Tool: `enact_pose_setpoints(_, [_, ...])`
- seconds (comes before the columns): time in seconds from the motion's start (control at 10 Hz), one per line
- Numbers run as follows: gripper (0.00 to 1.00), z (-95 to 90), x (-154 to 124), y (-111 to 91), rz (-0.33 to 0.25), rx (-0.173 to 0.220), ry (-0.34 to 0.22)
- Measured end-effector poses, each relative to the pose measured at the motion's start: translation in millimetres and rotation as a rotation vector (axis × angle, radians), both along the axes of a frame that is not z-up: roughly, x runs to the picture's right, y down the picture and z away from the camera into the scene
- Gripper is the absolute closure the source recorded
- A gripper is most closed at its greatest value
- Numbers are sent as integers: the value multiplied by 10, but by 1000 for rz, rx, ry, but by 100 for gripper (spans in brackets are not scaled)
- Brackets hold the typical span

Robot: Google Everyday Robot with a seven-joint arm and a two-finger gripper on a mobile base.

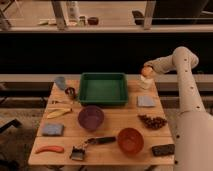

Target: Place apple in paper cup

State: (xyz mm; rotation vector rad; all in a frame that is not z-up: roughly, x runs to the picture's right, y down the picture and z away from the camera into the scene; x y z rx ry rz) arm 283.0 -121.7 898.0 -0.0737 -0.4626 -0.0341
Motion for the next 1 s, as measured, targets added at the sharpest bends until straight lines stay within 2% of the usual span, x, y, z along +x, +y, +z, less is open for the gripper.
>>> enact_pose_setpoints(0.1, [26,-1,-9,1,3,-2,18])
enact_pose_setpoints(0.2, [21,-1,7,11,5,-2,21])
enact_pose_setpoints(1.0, [20,24,41,34,18,-6,22])
